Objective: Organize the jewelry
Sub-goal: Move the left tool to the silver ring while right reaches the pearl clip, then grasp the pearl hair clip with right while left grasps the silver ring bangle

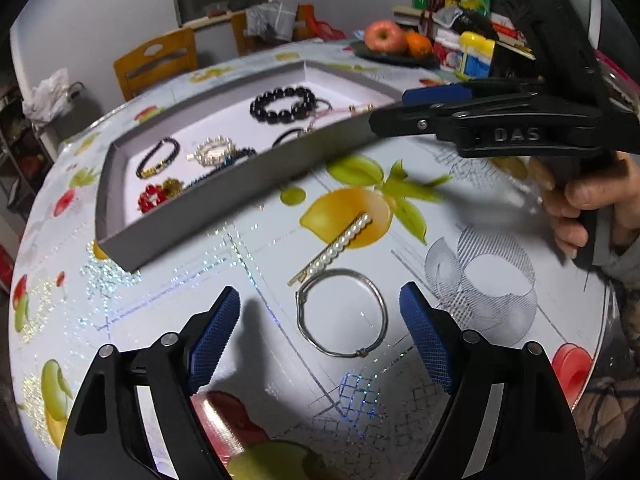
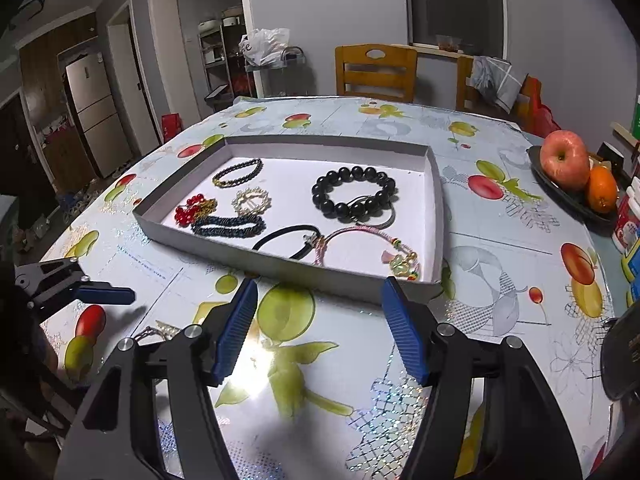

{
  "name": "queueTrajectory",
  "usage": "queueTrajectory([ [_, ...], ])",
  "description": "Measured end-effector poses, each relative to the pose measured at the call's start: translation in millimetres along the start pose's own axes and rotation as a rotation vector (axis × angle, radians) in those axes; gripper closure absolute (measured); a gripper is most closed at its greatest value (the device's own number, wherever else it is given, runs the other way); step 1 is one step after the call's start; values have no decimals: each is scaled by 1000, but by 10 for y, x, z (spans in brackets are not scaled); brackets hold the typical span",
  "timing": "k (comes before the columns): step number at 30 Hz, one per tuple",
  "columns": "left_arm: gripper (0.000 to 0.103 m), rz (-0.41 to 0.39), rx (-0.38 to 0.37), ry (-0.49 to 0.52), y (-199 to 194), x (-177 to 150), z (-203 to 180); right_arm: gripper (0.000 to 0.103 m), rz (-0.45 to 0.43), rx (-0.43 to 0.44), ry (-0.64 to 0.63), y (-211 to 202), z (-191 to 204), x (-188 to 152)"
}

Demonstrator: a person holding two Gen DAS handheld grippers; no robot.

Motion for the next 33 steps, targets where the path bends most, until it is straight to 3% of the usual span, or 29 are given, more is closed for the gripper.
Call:
queueTrajectory([
  [4, 54, -5, -20, -19, -16, -21, 41, 38, 22, 11, -27, 15, 72, -65],
  [20, 54, -12, 25, -144, -194, -253, 584, 38, 146, 116, -233, 174, 662, -324],
  [28, 54, -12, 17, -151, -186, -285, 592, 40, 223, 131, -323, 368, 876, -391],
  [33, 47, -14, 16, -154, -184, -281, 590, 86, 219, 142, -276, 366, 826, -370],
])
Point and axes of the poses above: each gripper's, at about its wrist camera, not at the fingertips, and y roughly the way its jaws point, z to its left, x to its top, the point moved 3 cm from there along y, roughly the way its jaws point, and after that the axes turned 10 degrees about y, right-handed, at the moved point
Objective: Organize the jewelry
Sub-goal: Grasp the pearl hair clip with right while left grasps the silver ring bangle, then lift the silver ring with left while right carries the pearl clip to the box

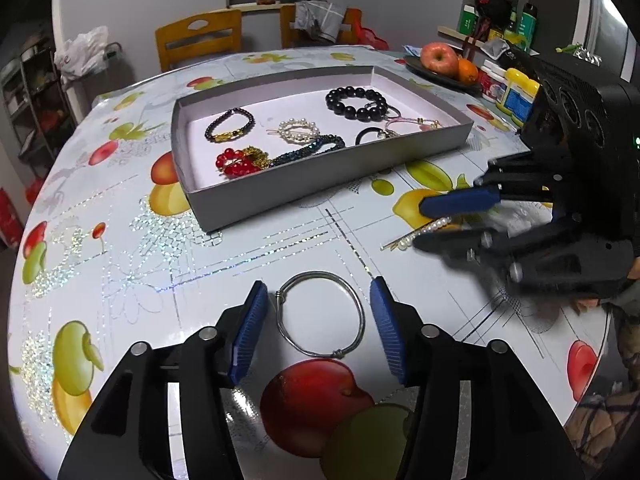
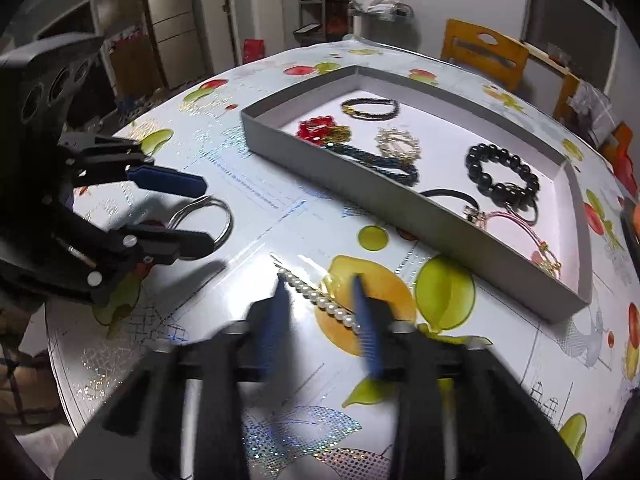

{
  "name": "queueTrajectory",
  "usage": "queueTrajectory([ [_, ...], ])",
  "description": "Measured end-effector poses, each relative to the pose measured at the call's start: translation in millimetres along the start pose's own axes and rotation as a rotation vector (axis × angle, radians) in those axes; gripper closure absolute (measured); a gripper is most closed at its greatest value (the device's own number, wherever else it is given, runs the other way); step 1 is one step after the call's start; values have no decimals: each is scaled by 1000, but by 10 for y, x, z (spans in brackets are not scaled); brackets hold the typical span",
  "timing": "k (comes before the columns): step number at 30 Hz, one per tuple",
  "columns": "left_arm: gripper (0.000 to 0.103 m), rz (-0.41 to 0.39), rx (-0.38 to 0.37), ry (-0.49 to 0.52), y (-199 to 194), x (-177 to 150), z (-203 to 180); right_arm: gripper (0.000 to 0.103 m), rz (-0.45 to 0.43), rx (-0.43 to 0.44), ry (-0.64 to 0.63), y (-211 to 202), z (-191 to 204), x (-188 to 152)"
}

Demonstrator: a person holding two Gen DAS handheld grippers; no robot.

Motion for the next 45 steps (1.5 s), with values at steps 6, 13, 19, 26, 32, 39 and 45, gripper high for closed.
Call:
queueTrajectory([
  [6, 42, 12, 7, 3, 25, -3, 5, 94, -5, -21, 22, -39, 0, -44],
  [13, 41, 16, 10, 16, 54, 0, -14, 88, -7, -22, 21, -22, 8, -16],
  [19, 62, -1, -17, 39, 30, -3, -73, 95, -9, -18, 26, -34, 10, -28],
  [26, 96, 3, -28, 18, 18, -11, -43, 95, -41, -21, 49, -123, -41, -49],
  [32, 69, 2, -23, 19, 12, -5, -38, 95, -43, -24, 60, -148, -88, -65],
  [39, 54, 3, -18, 42, 29, 41, -84, 95, -42, -22, 61, -145, -95, -64],
  [45, 39, -34, -28, 86, -63, 91, -178, 95, -43, -20, 70, -144, -114, -67],
])
Point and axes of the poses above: each gripper's, at about its wrist camera, not at the fingertips, and y roughly the way its jaws point, z to its left, x to its top, the point moved 3 cm from there along y, roughly the way its jaws point, and after that the axes turned 10 degrees about y, right-handed, at the moved point
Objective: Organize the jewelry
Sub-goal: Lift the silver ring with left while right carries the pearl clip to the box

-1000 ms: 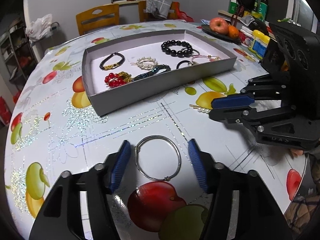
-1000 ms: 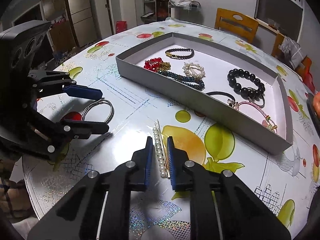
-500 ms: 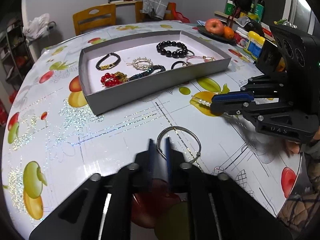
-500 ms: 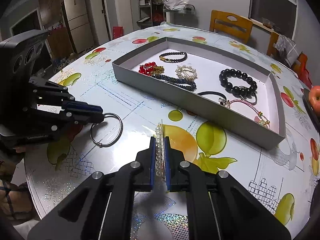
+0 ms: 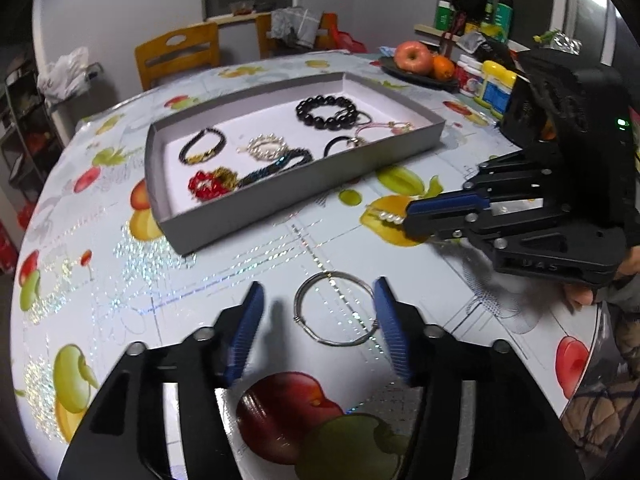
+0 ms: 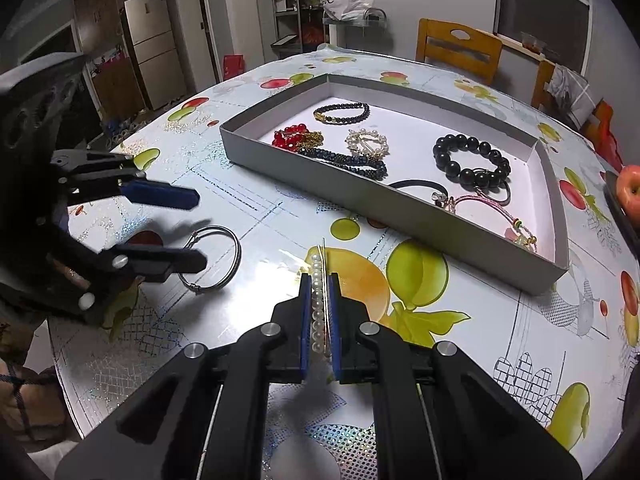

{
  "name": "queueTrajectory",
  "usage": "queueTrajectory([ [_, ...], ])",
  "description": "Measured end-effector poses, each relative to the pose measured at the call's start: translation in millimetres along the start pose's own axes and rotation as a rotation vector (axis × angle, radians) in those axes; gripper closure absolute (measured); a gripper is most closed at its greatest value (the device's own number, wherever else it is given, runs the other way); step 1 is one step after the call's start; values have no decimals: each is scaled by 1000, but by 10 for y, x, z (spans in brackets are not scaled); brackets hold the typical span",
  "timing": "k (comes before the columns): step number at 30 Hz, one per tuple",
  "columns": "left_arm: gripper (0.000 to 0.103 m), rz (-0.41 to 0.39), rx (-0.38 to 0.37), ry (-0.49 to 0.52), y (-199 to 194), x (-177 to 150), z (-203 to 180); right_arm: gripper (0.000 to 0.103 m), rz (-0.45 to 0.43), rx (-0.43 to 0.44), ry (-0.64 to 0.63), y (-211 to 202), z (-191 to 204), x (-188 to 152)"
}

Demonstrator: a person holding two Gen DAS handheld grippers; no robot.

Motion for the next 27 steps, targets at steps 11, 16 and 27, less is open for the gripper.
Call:
queueTrajectory([
  [11, 28, 87, -109, 209, 166, -19, -105, 95, 4, 2, 2, 6, 0, -4],
  [16, 27, 65, -152, 246, 187, -29, -116, 95, 10, 4, 11, 15, -26, -4],
  [27, 52, 42, -79, 197, 151, -4, -18, 95, -10, -6, 32, -22, -73, 5],
])
Point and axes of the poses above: each gripper's, at about its wrist camera, not at the fingertips, and y roughly the way its jaws point, z to its left, x to its top, the point moved 3 cm from there along y, roughly the way its jaws point, and after that the axes turned 10 degrees about y, right-handed, at the moved point
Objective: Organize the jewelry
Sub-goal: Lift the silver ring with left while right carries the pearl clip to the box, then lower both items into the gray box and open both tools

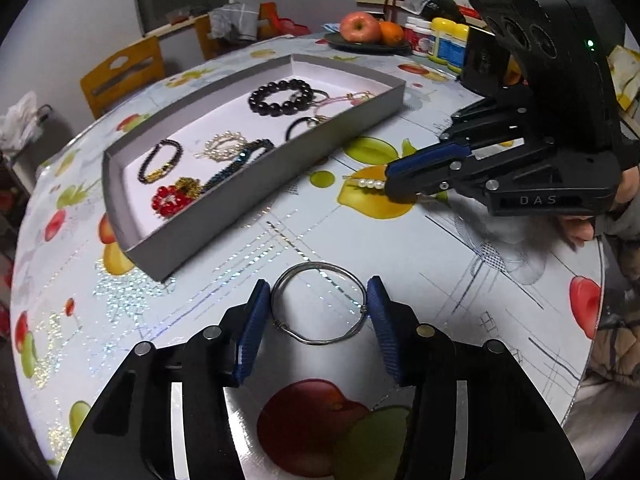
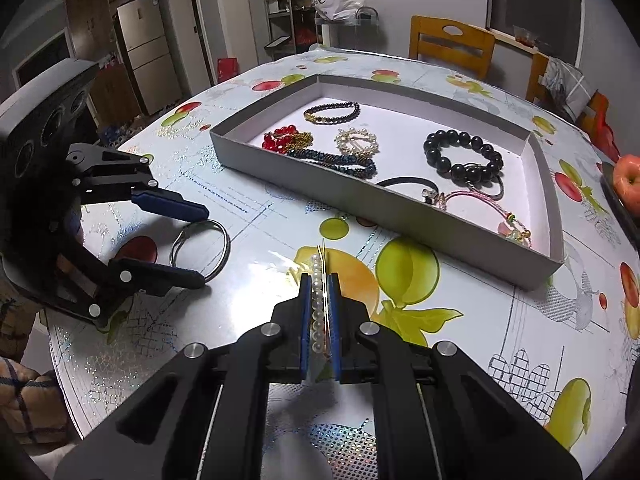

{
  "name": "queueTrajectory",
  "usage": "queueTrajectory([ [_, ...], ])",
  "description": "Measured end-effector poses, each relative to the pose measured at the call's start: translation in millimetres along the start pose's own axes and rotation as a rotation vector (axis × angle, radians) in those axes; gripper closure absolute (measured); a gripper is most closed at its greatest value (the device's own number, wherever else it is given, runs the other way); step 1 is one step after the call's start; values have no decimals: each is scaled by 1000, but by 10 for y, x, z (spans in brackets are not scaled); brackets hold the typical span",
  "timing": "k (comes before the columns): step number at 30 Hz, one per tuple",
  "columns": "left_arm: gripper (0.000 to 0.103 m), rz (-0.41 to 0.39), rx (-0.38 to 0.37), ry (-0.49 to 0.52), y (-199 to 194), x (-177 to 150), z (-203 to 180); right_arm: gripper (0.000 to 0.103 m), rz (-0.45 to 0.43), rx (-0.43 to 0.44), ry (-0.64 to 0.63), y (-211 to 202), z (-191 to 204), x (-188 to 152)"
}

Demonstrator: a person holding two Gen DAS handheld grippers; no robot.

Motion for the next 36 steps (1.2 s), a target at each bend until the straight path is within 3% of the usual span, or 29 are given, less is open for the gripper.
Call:
queueTrajectory([
  [9, 52, -76, 55, -98, -340, 148, 140, 95, -52, -10, -7, -236, 4, 108],
  [20, 52, -171, 139, -130, -711, 597, 291, 95, -141, -25, -16, -598, -32, 406],
  [28, 52, -191, 141, -145, -618, 905, 446, 95, -203, -57, 25, -776, -278, 756],
  [36, 52, -196, 111, -180, -193, 1147, 528, 95, -236, -73, 110, -697, -592, 927],
])
Point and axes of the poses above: each gripper's, at about its wrist camera, not at the fingertips, and y roughly the way its jaws point, z to its left, x to its top, the point moved 3 cm from there along y, roughly the way its jaws point, and after that the axes turned 10 degrees about y, right-handed, at the moved point
